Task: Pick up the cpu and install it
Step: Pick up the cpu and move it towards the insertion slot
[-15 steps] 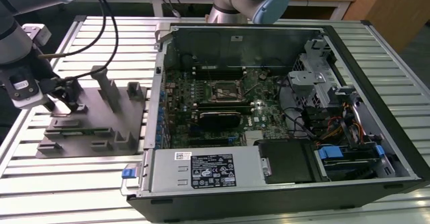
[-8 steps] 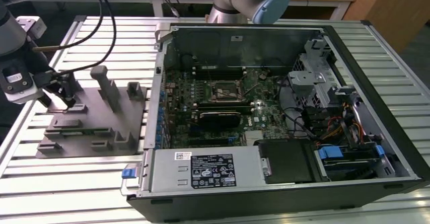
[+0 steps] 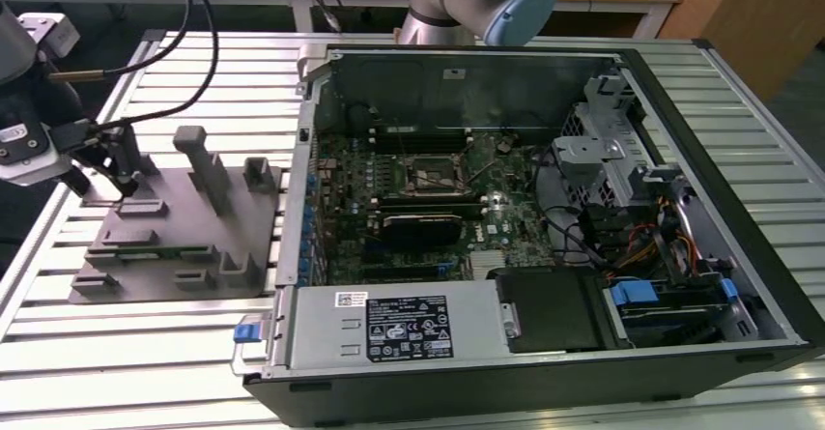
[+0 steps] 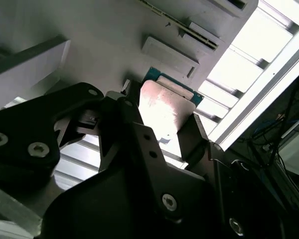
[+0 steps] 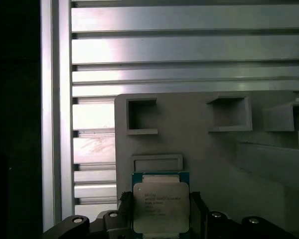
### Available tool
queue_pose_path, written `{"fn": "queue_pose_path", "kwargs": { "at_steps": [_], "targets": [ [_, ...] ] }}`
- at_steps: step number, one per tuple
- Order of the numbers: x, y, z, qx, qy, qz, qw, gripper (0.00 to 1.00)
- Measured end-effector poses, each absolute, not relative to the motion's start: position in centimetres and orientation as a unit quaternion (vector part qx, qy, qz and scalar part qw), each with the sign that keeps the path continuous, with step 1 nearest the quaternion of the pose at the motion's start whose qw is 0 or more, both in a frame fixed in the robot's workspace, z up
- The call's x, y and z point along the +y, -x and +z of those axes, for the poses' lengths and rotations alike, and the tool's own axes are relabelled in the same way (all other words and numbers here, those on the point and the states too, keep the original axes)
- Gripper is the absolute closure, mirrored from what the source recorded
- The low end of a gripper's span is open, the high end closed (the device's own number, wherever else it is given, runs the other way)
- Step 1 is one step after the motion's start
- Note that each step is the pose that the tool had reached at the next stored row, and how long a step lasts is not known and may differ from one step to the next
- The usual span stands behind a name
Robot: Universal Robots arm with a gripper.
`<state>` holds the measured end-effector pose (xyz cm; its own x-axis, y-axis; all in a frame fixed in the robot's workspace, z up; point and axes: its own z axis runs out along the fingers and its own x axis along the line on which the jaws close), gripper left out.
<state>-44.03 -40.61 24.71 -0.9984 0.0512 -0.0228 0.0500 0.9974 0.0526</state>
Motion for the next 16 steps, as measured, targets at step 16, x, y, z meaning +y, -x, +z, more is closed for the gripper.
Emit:
{"fn": "queue_pose_path", "kwargs": {
  "at_steps": [16],
  "targets": [
    [-40.6,44.0,27.8,0.999,-0.025,0.026,0.013,0.46]
  ]
}}
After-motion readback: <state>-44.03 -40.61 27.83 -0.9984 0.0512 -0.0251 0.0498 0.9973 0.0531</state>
